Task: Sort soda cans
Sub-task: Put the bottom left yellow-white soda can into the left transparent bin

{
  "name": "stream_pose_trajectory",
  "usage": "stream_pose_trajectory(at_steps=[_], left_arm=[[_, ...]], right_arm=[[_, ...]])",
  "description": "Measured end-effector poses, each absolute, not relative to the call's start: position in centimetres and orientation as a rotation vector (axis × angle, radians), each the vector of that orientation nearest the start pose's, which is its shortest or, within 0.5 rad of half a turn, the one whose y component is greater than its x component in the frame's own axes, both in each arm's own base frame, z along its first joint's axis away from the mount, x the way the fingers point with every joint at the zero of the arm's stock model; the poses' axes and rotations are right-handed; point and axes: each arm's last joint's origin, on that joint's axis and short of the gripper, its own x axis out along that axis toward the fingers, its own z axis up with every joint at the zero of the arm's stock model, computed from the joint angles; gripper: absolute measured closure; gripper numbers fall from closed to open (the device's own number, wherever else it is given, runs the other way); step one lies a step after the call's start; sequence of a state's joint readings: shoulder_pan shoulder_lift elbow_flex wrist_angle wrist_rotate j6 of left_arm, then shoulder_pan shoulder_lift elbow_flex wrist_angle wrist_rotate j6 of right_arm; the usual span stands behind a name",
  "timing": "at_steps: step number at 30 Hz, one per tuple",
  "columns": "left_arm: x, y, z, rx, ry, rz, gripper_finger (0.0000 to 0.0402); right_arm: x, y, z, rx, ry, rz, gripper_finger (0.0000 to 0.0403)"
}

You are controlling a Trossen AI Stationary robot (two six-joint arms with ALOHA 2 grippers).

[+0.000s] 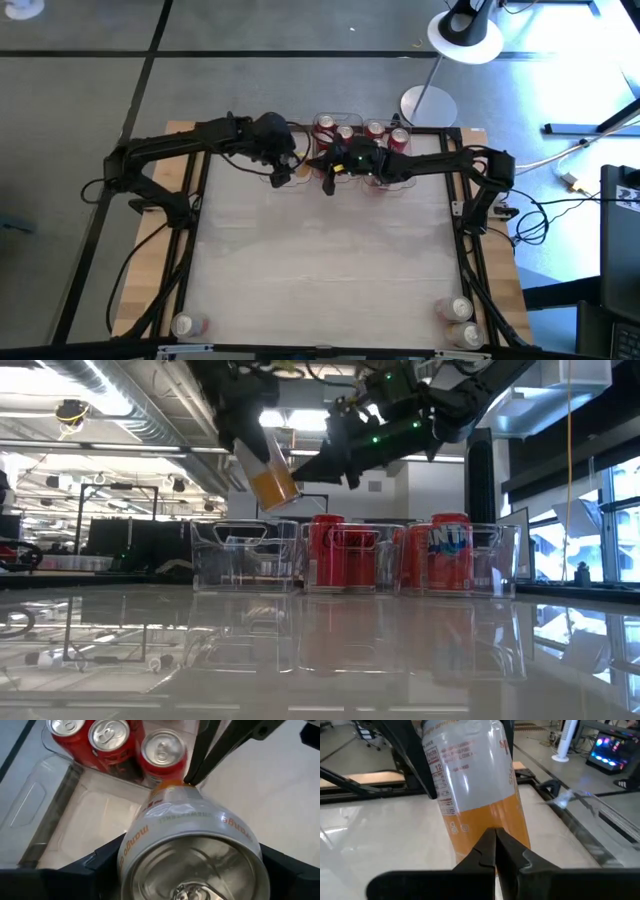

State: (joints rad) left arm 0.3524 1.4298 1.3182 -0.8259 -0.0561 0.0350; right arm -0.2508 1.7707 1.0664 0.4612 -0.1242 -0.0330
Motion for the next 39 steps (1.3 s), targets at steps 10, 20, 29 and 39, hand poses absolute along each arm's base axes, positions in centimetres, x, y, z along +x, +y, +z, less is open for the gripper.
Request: stream_pose_trajectory(at_steps=[10,20,29,39], left_arm=[[27.7,14.6,31.7,-0.074,0.823,0.532,0.0109],[25.1,18.4,31.3,-0.130,0.889,0.685,0.0109],[24.0,20.9,29.2,-0.220,0.996,0.760,0.0109],[25.8,24.0,26.6,-0.334,1.304,0.678,0.0109]], right_arm=[[37.2,-11.9,22.8,0.004,0.270,-0.345,0.0400],[35.9,-13.9,22.6,0.007,0.342,-0.482,0.0400],[35.9,-13.9,22.4,0.012,0.352,-0.463,0.0400],[36.0,-13.7,22.4,0.029,0.348,-0.411,0.0400]])
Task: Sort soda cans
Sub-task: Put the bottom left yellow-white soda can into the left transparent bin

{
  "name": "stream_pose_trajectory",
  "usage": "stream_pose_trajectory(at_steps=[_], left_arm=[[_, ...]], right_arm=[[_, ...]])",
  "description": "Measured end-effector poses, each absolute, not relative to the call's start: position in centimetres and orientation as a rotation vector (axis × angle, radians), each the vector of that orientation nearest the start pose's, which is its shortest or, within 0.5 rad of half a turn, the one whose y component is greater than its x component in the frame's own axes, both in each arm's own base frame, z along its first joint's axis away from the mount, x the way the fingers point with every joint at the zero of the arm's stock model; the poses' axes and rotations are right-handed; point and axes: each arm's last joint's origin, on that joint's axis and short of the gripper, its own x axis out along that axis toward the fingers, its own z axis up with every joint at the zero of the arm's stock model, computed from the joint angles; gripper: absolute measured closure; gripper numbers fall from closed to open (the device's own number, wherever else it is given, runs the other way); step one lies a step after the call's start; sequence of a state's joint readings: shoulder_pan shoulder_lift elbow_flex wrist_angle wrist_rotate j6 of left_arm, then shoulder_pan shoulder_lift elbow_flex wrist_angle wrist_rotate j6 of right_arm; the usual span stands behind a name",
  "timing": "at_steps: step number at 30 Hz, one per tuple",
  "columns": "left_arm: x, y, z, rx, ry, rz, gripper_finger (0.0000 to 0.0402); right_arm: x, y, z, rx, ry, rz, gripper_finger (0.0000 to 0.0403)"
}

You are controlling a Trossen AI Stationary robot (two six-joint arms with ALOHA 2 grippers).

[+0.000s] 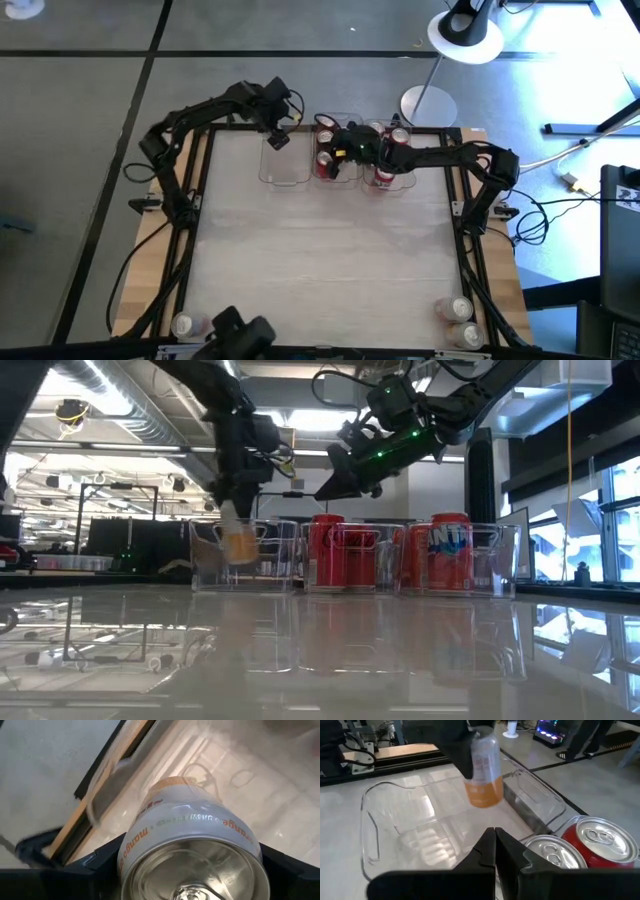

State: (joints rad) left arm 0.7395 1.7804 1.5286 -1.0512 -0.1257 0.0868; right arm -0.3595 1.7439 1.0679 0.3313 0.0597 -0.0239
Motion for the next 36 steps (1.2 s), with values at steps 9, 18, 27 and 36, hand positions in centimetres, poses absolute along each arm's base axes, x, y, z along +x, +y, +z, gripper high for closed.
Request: stream_pose_trajectory(at_steps=[9,18,27,36], left_arm=[[26.9,25.8,24.8,-0.349,1.337,0.671,0.0109],[27.6,26.8,23.0,-0.305,1.362,0.658,0.0109],[27.7,27.1,22.4,-0.258,1.393,0.694,0.0066],[27.8,27.0,23.5,-0.201,1.417,0.693,0.0046]], right_arm=[[35.8,-13.7,22.0,0.055,0.390,-0.412,0.0400],[35.8,-13.6,22.0,0.056,0.395,-0.412,0.0400],[35.8,-13.6,21.9,0.056,0.404,-0.412,0.0400],[35.7,-13.6,21.8,0.059,0.423,-0.412,0.0400]])
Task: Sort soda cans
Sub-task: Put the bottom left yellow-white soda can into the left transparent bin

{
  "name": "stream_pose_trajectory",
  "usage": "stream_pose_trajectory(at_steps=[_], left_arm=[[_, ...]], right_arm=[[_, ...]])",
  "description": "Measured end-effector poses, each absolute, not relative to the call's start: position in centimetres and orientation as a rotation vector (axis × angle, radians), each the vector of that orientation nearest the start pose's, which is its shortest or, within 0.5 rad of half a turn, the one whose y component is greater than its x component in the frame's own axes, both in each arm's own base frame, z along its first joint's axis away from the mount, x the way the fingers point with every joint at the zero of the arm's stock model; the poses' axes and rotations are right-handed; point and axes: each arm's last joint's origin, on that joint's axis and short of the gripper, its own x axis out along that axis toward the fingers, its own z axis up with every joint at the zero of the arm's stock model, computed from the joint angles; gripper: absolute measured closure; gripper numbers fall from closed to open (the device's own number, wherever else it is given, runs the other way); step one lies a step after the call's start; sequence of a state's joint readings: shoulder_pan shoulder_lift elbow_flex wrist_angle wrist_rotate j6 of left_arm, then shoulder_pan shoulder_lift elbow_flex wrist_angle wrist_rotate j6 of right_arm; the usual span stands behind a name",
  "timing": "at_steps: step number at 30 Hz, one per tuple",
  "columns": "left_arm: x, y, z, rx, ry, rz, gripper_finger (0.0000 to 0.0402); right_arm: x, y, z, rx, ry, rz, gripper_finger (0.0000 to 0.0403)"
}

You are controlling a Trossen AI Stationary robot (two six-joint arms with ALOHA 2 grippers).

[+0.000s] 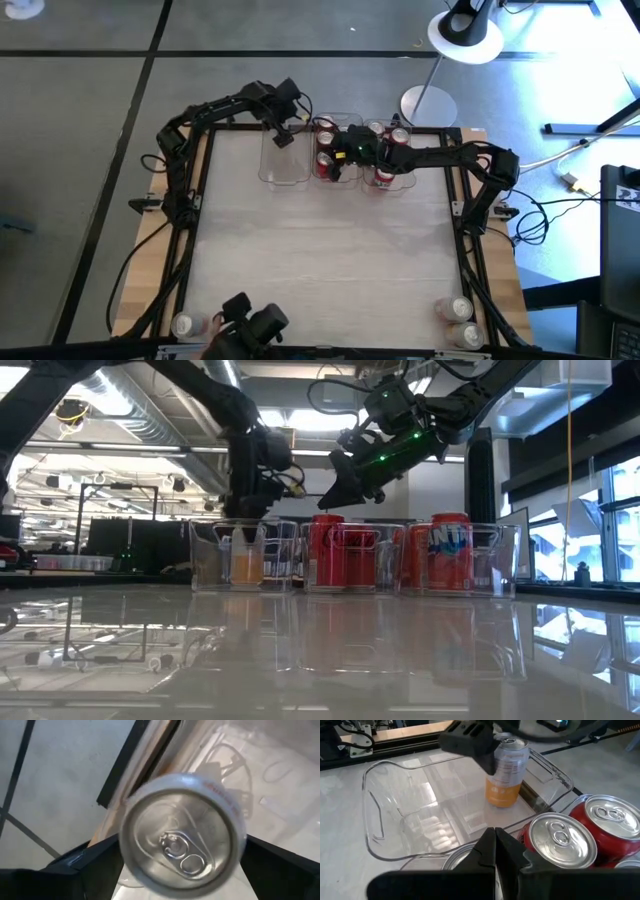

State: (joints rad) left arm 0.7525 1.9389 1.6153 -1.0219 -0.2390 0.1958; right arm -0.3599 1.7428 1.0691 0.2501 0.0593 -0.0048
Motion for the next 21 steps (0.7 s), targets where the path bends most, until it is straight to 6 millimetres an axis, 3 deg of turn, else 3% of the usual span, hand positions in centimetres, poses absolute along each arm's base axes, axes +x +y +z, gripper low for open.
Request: stream_pose_trajectory(at_steps=[11,21], left_arm=[[28.3,25.7,28.9,-0.169,1.381,0.690,0.0041],[27.9,19.8,35.0,-0.121,1.197,0.690,0.0041]], right_arm=[[35.7,-13.6,21.8,0.059,0.424,-0.412,0.0400],[35.7,-13.6,21.7,0.061,0.437,-0.411,0.0400]])
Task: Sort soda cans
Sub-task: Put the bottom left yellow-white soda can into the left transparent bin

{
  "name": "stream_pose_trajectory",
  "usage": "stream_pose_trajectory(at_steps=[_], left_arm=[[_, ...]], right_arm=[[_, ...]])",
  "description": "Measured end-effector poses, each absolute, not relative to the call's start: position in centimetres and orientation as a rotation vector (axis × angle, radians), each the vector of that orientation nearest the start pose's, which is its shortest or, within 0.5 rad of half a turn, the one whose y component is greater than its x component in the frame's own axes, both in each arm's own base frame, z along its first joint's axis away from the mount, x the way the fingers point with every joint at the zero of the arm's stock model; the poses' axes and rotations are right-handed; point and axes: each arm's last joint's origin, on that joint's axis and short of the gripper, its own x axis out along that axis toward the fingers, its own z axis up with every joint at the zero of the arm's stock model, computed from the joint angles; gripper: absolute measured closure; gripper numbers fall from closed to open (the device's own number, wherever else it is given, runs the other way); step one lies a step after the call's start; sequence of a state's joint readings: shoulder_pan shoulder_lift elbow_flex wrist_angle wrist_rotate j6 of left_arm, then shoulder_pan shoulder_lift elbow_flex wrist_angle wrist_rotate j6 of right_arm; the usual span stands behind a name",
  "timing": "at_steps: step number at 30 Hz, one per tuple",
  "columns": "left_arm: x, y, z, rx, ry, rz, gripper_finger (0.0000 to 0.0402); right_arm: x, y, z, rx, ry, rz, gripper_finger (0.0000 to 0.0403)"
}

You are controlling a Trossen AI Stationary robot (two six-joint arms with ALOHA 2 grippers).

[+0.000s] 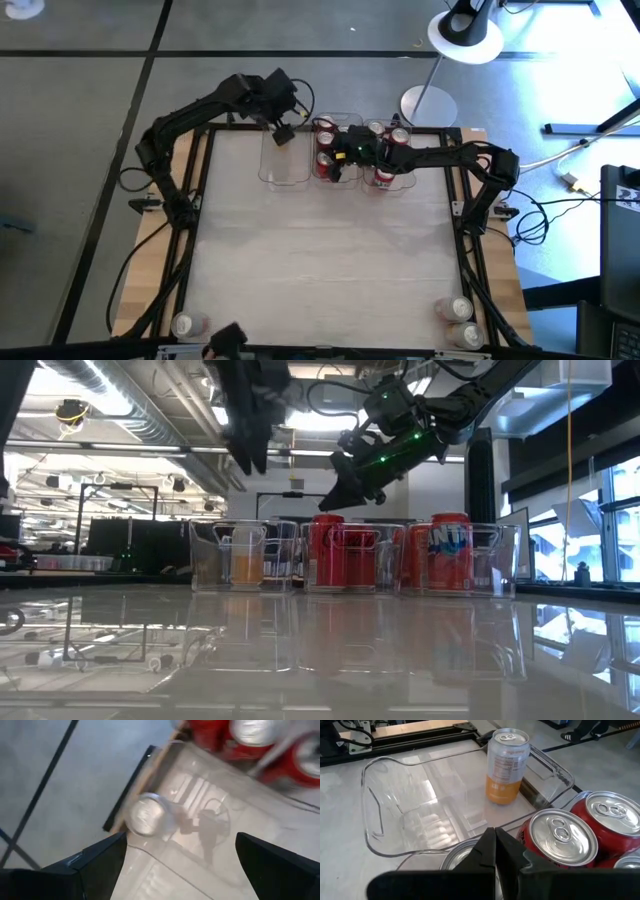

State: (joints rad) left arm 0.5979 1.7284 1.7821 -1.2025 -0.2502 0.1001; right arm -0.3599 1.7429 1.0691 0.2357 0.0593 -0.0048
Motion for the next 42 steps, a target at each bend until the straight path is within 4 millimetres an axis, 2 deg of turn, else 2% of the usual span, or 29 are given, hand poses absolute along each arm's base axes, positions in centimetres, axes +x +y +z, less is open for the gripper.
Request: stream_pose_trajectory(at_steps=[4,11,15,21,26,32,38,42], left_arm=[[27.6,16.2,36.5,-0.140,1.195,0.656,0.0041],[26.7,8.3,38.4,-0.157,1.237,0.555,0.0041],[25.4,3.9,39.1,-0.171,1.278,0.512,0.0040],[24.0,-1.8,39.5,-0.227,1.238,0.397,0.0040],[23.0,-6.3,38.6,-0.271,1.268,0.342,0.0040],[20.5,-12.2,37.0,-0.307,1.343,0.283,0.0040],[17.0,-16.8,34.8,-0.320,1.391,0.311,0.0040],[15.1,-19.4,33.5,-0.406,1.385,0.318,0.0040]], right_arm=[[35.6,-13.6,21.5,0.063,0.448,-0.411,0.0400],[35.5,-13.5,21.3,0.111,0.467,-0.418,0.0400],[35.9,-12.4,21.3,0.161,0.456,-0.311,0.0400],[36.8,-10.0,21.6,0.164,0.427,-0.190,0.0400],[37.2,-8.3,21.5,0.172,0.442,-0.151,0.0400],[37.4,-6.9,21.4,0.165,0.457,-0.114,0.0400],[37.4,-6.8,21.4,0.164,0.459,-0.112,0.0400],[37.4,-6.8,21.4,0.164,0.460,-0.111,0.0400]])
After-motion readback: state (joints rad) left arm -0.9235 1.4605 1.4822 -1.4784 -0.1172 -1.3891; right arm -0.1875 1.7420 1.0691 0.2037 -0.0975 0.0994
